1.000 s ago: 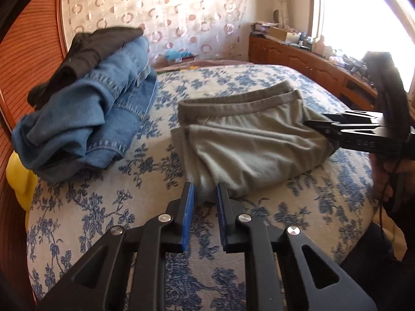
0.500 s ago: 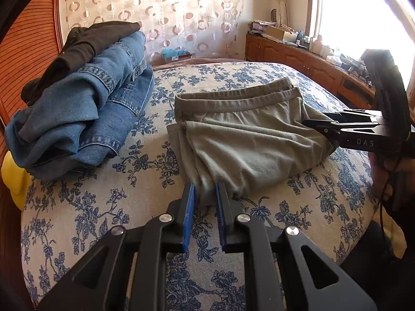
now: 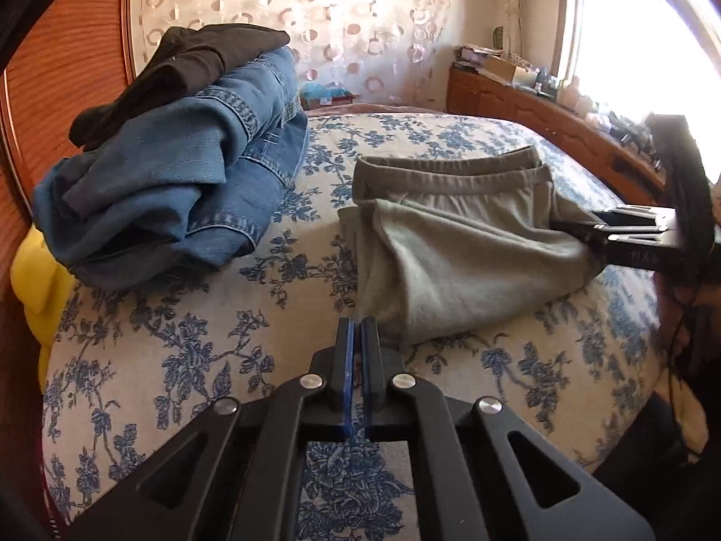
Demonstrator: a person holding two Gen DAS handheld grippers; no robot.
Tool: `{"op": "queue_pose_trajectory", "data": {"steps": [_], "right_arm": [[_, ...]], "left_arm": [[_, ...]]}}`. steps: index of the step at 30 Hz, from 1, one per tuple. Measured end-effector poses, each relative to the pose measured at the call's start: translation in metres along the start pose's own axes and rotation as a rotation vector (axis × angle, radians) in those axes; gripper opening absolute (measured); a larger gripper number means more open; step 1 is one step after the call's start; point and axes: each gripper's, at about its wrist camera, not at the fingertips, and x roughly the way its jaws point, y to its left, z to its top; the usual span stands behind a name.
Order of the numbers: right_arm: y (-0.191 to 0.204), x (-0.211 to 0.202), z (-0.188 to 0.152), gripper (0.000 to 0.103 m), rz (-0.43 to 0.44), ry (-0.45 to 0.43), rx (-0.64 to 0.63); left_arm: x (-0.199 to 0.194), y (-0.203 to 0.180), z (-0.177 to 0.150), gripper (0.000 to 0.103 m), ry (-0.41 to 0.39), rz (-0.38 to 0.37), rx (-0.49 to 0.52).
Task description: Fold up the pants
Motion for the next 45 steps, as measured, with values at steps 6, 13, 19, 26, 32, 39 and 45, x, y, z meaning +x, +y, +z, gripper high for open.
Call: {"op": "queue_pose_trajectory", "data": {"steps": [6, 13, 19, 26, 32, 39, 45], "right_arm": [[0.000, -0.001, -0.001, 0.045, 0.007, 0.000, 0.005], [-0.002, -0.001, -0.001, 0.045, 0.016, -0.002, 0.015], [-0.001, -0.007, -0.001, 0.045, 0.025, -0.025, 0.009], [-0.010, -0.024, 0.011, 0.045, 0.059, -0.072, 0.031], [-0.010, -0.029, 0.032, 0.045, 0.060, -0.080, 0.001], [-0.009, -0.011, 0.044, 0.037, 0.085, -0.032, -0.020], [-0.012, 0.000, 0.048, 0.018, 0.127, -0.020, 0.012]], "left_arm": [[-0.003, -0.005, -0.001, 0.001, -0.003, -0.020, 0.000], [-0.017, -0.013, 0.012, 0.025, -0.043, 0.004, 0.041], [-0.009, -0.019, 0.028, 0.045, -0.047, -0.032, 0.047], [0.001, -0.024, 0.045, 0.068, -0.058, -0.050, 0.035], [0.004, -0.021, 0.058, 0.068, -0.090, -0.056, 0.000], [0.010, -0.019, 0.066, 0.068, -0.094, -0.047, -0.006], [0.015, -0.020, 0.067, 0.068, -0.083, -0.051, 0.009]]}}
